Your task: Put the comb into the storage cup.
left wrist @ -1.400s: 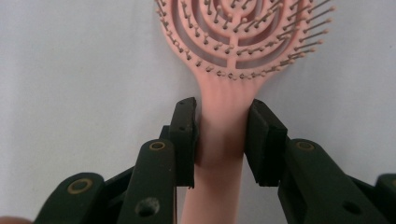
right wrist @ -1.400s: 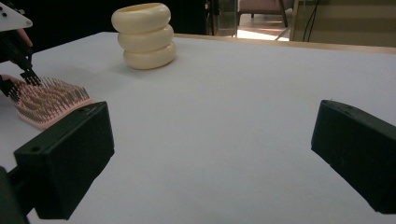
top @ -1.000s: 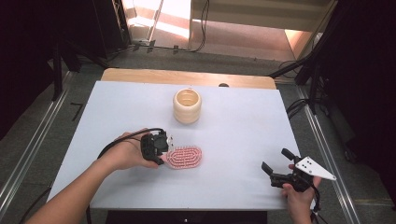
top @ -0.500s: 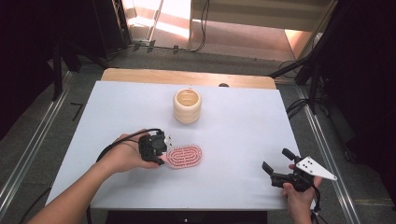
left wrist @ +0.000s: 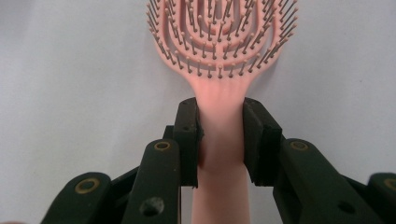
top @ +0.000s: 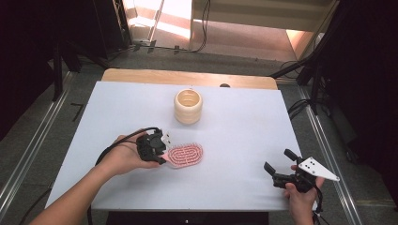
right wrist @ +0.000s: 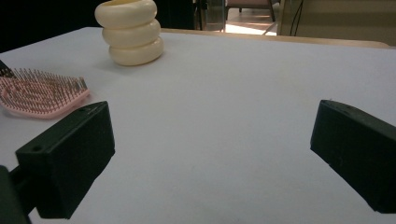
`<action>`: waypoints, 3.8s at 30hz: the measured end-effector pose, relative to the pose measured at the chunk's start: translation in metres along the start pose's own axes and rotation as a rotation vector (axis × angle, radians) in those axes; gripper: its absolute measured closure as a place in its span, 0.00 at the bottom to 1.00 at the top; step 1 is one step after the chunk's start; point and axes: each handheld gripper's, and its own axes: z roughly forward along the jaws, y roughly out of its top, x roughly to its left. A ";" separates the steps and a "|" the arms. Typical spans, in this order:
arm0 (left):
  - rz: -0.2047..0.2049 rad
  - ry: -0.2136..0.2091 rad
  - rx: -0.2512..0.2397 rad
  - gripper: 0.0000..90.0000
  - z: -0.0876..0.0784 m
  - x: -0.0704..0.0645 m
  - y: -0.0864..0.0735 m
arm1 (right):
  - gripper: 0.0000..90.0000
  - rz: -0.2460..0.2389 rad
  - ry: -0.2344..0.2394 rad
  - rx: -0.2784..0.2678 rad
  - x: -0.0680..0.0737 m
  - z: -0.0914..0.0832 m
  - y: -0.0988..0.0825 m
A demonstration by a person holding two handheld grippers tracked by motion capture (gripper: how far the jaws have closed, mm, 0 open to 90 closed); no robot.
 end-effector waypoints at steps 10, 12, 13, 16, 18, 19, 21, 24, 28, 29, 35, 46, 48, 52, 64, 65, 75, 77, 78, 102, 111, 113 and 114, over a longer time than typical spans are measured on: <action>-0.032 -0.006 -0.048 0.79 -0.003 0.001 -0.003 | 0.00 0.012 0.001 0.000 -0.001 -0.001 0.000; -0.032 0.000 -0.058 0.79 -0.004 0.001 -0.003 | 0.00 0.010 0.003 0.001 -0.001 -0.001 0.000; -0.038 0.001 -0.064 0.79 -0.005 0.001 -0.004 | 0.00 0.009 0.003 0.001 -0.001 -0.001 0.000; -0.048 0.007 -0.089 0.79 -0.009 0.001 -0.004 | 0.00 0.012 0.003 0.001 -0.001 -0.001 0.000; -0.054 0.006 -0.109 0.79 -0.010 0.001 -0.005 | 0.00 0.009 0.000 -0.001 -0.001 -0.001 0.001; -0.054 0.010 -0.116 0.79 -0.011 0.000 -0.005 | 0.00 0.006 0.000 -0.001 -0.001 -0.001 0.001; -0.062 0.017 -0.140 0.79 -0.010 -0.001 -0.005 | 0.00 0.004 -0.002 -0.002 -0.001 -0.002 0.001; -0.071 0.025 -0.172 0.79 -0.010 -0.003 -0.006 | 0.00 0.007 0.000 -0.001 0.000 -0.002 0.002; -0.075 0.026 -0.202 0.79 -0.008 -0.005 -0.007 | 0.00 0.006 0.001 -0.002 0.001 -0.003 0.003; -0.079 0.029 -0.209 0.79 -0.008 -0.005 -0.007 | 0.00 0.007 0.002 -0.003 0.001 -0.003 0.003; -0.106 0.043 -0.278 0.79 -0.009 -0.003 -0.012 | 0.00 0.021 0.019 -0.007 0.006 -0.003 0.006; -0.095 0.053 -0.349 0.79 -0.009 -0.008 -0.008 | 0.00 0.063 0.052 -0.007 0.024 0.006 0.023; -0.097 0.068 -0.369 0.79 -0.010 -0.009 -0.007 | 0.00 0.056 0.057 -0.014 0.028 0.009 0.028; -0.099 0.080 -0.408 0.79 -0.014 -0.011 -0.006 | 0.00 0.053 0.085 -0.013 0.037 0.015 0.037; -0.141 0.094 -0.517 0.79 -0.019 -0.012 -0.006 | 0.00 0.069 0.160 -0.025 0.060 0.034 0.059; -0.143 0.094 -0.530 0.79 -0.020 -0.012 -0.006 | 0.00 0.069 0.168 -0.026 0.062 0.036 0.061; -0.168 0.113 -0.596 0.79 -0.020 -0.012 -0.004 | 0.00 0.080 0.224 -0.029 0.082 0.057 0.077; -0.178 0.126 -0.617 0.79 -0.020 -0.012 -0.003 | 0.00 0.083 0.234 -0.029 0.085 0.061 0.080; -0.182 0.132 -0.627 0.79 -0.020 -0.012 -0.003 | 0.00 0.085 0.237 -0.027 0.087 0.062 0.081; -0.191 0.208 -0.749 0.79 -0.021 -0.023 0.010 | 0.00 0.181 0.329 -0.024 0.114 0.098 0.103; -0.204 0.229 -0.789 0.79 -0.018 -0.028 0.011 | 0.00 0.224 0.356 -0.020 0.125 0.108 0.110; -0.206 0.237 -0.792 0.79 -0.017 -0.030 0.012 | 0.06 0.238 0.356 -0.025 0.127 0.110 0.111; -0.207 0.239 -0.794 0.79 -0.016 -0.030 0.012 | 0.06 0.238 0.354 -0.028 0.128 0.111 0.112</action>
